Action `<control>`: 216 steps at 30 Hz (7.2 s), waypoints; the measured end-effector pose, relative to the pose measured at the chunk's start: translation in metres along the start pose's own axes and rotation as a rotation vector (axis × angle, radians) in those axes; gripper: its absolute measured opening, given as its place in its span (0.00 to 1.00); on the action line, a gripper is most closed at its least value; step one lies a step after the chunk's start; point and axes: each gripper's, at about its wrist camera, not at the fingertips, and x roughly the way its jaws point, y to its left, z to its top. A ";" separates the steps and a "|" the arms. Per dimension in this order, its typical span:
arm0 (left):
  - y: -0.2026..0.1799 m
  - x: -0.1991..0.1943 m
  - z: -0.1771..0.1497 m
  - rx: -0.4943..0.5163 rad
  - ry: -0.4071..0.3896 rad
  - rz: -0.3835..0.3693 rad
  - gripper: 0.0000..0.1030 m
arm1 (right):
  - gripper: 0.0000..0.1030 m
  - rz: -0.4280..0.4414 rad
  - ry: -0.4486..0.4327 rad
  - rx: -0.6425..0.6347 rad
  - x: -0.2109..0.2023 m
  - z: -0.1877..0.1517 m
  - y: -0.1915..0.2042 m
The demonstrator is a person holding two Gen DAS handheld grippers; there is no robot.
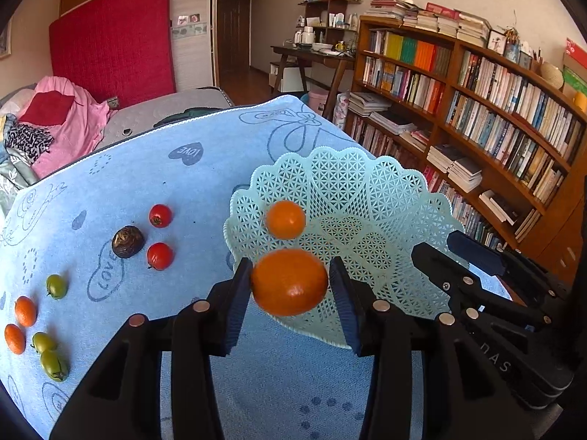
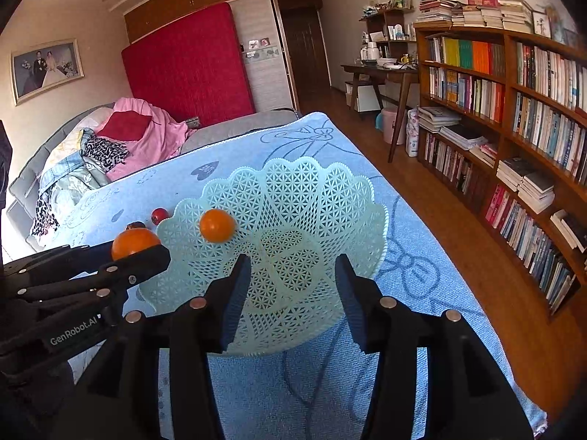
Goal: Organize fruits
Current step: 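Carry both oranges into the mint lattice basket and open both tools, then move both open tools back from the basket toward the remaining fruit, then grasp a green tomato with the right tool while the left tool grasps another, then carry both green tomatoes into the basket and open both tools, then withdraw both open tools from the basket toward the red tomatoes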
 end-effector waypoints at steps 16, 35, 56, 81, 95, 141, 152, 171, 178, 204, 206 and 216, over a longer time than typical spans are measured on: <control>0.026 -0.023 0.000 -0.072 -0.055 0.067 0.82 | 0.48 -0.003 -0.044 -0.010 -0.012 0.003 0.008; 0.093 -0.067 -0.023 -0.148 -0.135 0.347 0.92 | 0.74 0.071 -0.102 -0.037 -0.036 0.009 0.044; 0.207 -0.125 -0.093 -0.296 -0.085 0.558 0.92 | 0.75 0.353 0.158 -0.154 0.011 -0.006 0.163; 0.291 -0.153 -0.125 -0.464 -0.081 0.567 0.92 | 0.66 0.497 0.407 -0.403 0.093 -0.049 0.321; 0.282 -0.133 -0.123 -0.434 -0.036 0.520 0.92 | 0.33 0.474 0.381 -0.415 0.096 -0.054 0.313; 0.174 -0.073 -0.076 -0.185 -0.013 0.252 0.36 | 0.33 0.343 0.125 -0.202 0.026 -0.012 0.175; 0.114 -0.074 -0.049 -0.098 -0.046 0.176 0.36 | 0.33 0.209 0.040 -0.110 -0.002 0.005 0.098; 0.019 -0.036 -0.017 0.033 -0.038 0.024 0.36 | 0.33 0.077 0.011 0.032 -0.016 0.005 -0.001; 0.003 -0.016 -0.013 0.036 -0.018 -0.020 0.36 | 0.33 0.086 0.013 0.065 -0.015 0.004 -0.011; 0.055 -0.052 -0.009 -0.079 -0.143 0.127 0.87 | 0.59 0.053 -0.056 0.083 -0.030 0.006 -0.008; 0.062 -0.058 -0.009 -0.092 -0.152 0.143 0.87 | 0.59 0.056 -0.055 0.081 -0.030 0.006 -0.005; 0.106 -0.074 -0.029 -0.165 -0.139 0.228 0.87 | 0.59 0.074 -0.050 0.051 -0.031 0.008 0.014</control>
